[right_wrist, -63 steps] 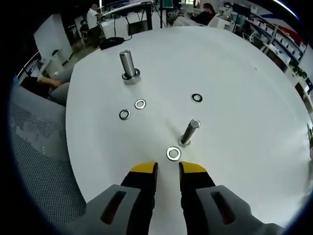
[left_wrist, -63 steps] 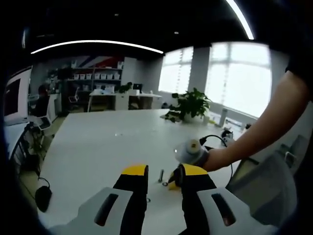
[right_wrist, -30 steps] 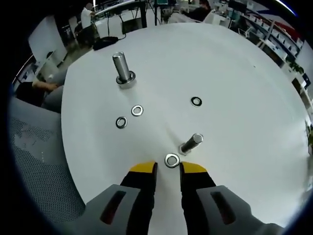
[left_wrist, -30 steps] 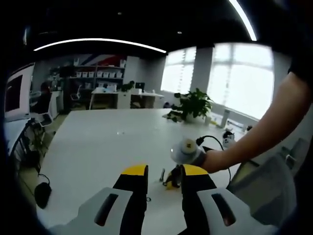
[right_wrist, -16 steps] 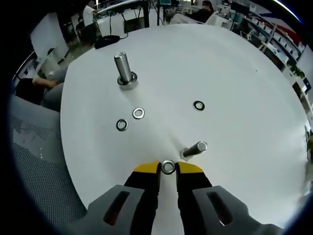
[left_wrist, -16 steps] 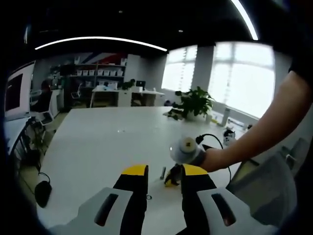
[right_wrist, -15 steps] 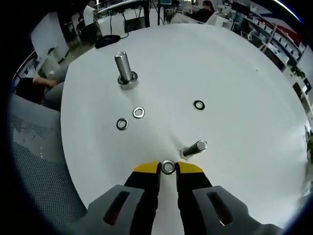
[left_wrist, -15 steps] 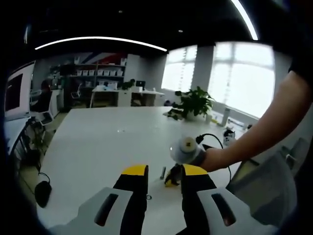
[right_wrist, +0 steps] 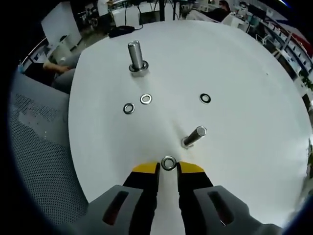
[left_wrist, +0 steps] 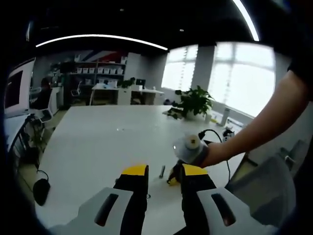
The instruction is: Place the washer onto the threaded stud by aligning its center hole with the stud, sliding it down to the base, and recovering from edge contact or off-axis alignment until the washer reaches the visible bottom stop.
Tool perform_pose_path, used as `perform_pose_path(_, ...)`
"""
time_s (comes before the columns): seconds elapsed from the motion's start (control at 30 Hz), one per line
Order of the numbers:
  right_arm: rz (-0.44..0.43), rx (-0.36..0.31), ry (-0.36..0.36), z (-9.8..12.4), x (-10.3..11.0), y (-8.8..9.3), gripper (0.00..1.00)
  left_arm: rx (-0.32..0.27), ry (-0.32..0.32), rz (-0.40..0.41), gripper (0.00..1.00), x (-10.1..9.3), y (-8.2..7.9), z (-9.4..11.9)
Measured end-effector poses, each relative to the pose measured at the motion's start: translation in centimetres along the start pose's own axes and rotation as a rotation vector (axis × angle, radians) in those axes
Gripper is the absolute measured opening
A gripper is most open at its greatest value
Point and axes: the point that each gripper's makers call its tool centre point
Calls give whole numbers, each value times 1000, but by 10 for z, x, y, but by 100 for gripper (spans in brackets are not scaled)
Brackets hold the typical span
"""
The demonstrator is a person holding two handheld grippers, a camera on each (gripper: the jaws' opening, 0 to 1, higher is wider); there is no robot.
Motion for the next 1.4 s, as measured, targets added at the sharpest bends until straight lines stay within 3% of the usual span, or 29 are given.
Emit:
perform_pose_path(0.53, 52, 98, 10, -1, 1, -2, 14, 3, 6, 12, 24, 0, 1, 0)
perform_pose_path(1.0, 51, 109, 28, 1, 0, 3, 13, 0, 2, 11, 23, 0, 1, 1)
perform_pose_path(1.4, 28, 87, 18, 27, -11, 10, 13, 19, 15, -5, 23, -3, 4, -2)
Point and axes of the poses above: the point that each gripper's makers call its tool centre point, and the gripper's own axes: z roughly backward along the fingers, x roughly to its left, y roughly out of its underside
